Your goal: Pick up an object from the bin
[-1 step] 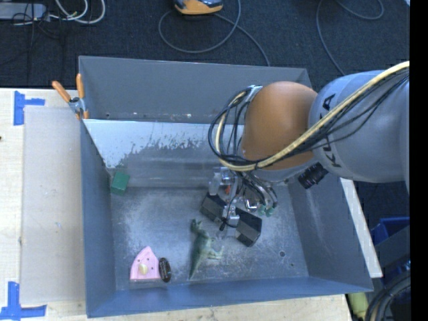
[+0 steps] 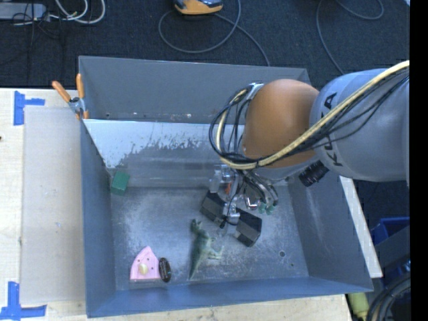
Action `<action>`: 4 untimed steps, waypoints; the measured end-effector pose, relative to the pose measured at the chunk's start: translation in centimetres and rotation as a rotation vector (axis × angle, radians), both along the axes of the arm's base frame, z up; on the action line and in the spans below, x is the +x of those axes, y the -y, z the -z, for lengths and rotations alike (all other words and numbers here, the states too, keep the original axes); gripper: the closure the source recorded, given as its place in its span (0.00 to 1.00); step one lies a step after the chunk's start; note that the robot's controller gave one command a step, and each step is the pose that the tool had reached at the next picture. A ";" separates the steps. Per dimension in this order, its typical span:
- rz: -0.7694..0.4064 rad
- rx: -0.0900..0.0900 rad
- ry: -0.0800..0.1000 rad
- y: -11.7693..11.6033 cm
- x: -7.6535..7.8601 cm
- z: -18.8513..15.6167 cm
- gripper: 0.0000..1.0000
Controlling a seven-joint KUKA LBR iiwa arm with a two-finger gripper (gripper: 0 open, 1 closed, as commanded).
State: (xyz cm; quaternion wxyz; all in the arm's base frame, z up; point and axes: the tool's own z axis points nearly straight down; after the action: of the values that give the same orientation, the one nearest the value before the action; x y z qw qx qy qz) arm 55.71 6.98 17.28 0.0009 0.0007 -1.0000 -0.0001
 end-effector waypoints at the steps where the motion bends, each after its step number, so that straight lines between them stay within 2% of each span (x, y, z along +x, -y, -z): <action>1: -0.055 0.001 -0.003 3.5 0.8 2.8 0.00; 2: -0.186 -0.001 0.002 4.7 -0.4 6.7 0.00; 3: -0.333 0.001 0.003 5.6 1.6 8.0 0.00; 4: -0.527 0.004 0.010 6.8 5.6 9.4 1.00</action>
Offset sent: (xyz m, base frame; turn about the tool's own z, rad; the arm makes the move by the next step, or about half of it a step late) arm -0.0113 -0.0451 -0.0804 -0.2093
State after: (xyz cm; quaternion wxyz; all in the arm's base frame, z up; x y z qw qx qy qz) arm 61.29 0.13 7.91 -0.0038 0.2610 -0.9653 -0.0016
